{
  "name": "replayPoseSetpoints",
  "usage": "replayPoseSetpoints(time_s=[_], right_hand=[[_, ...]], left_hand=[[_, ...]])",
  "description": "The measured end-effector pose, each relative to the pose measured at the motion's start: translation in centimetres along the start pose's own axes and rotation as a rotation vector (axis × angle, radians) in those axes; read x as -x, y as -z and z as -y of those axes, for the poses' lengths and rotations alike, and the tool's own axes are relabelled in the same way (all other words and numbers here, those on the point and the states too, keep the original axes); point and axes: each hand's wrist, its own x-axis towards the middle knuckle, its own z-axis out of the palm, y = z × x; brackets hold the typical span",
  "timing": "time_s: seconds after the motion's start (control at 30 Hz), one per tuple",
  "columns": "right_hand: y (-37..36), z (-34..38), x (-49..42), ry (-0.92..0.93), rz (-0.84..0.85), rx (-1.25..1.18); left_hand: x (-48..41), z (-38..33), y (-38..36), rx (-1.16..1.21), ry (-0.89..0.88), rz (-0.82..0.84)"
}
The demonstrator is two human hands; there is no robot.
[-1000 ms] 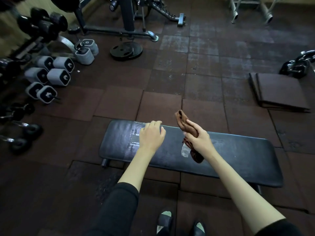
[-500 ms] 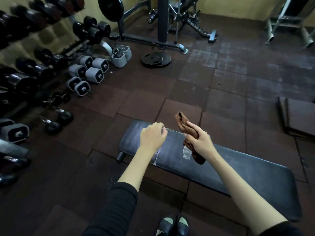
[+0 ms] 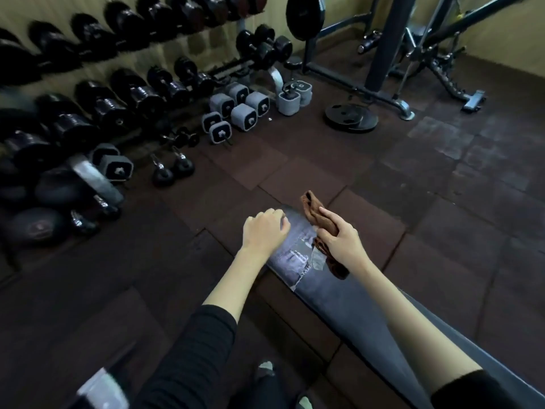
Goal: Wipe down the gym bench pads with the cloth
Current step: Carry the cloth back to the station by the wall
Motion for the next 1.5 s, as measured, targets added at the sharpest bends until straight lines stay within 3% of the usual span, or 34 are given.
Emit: replayPoseSetpoints(time_s=[0.73, 1.03, 1.5], right_hand=[[-29.2, 19.4, -16.5, 0.321, 0.558, 0.031], [-40.8, 25.5, -19.1, 0.468, 0.787, 0.094], [-58.9, 35.4, -22.7, 0.697, 1.216, 0.142]], left_hand=[[-4.1, 30.4, 11.2, -0.086, 0.637, -0.168], [-2.3, 39.9, 14.7, -0.092, 0.898, -0.226], [-0.7, 53.1, 18.0, -0.101, 1.380, -0.446]])
